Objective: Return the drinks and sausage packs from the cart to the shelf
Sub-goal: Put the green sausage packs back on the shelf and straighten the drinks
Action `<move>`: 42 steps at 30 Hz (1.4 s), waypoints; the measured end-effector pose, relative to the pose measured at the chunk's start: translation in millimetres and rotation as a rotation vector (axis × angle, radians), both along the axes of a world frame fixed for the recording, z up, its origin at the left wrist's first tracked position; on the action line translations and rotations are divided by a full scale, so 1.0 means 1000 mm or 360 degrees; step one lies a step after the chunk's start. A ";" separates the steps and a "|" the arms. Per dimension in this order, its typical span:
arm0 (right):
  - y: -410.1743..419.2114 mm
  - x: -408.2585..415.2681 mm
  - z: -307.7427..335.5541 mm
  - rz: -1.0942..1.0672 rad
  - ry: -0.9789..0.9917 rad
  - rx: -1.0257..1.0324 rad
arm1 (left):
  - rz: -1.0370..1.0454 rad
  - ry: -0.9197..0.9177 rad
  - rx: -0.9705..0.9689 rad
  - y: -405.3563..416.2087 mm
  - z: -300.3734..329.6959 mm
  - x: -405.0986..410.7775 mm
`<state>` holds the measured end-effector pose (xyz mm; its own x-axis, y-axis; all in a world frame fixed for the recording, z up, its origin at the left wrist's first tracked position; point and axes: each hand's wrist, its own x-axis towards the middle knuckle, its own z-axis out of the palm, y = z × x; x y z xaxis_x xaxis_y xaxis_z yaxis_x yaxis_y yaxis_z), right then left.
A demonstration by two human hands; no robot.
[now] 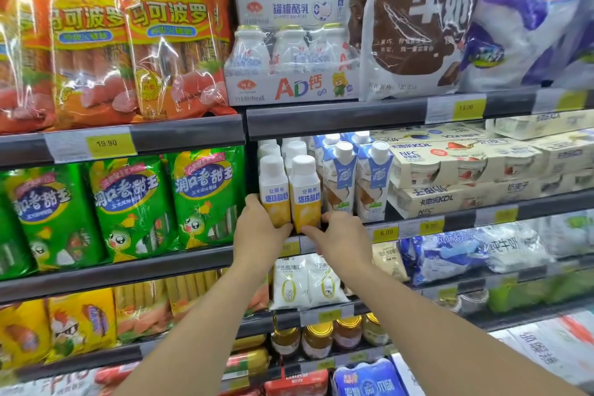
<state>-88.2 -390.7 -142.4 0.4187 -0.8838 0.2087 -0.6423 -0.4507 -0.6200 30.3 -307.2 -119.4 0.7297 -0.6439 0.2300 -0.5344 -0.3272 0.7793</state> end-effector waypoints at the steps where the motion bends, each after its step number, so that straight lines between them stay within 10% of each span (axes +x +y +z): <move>1: 0.000 0.000 0.000 -0.0006 0.0001 0.0000 | 0.0002 -0.0003 -0.0003 0.000 0.000 0.000; 42: 0.003 -0.053 -0.004 -0.0044 -0.0449 0.0127 | 0.0146 -0.0038 -0.0271 0.024 -0.007 -0.013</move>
<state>-140.7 -388.0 -145.9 0.3295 -0.9124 0.2430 -0.4507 -0.3781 -0.8086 17.6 -283.0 -126.8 0.7764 -0.5253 0.3482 -0.5276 -0.2396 0.8150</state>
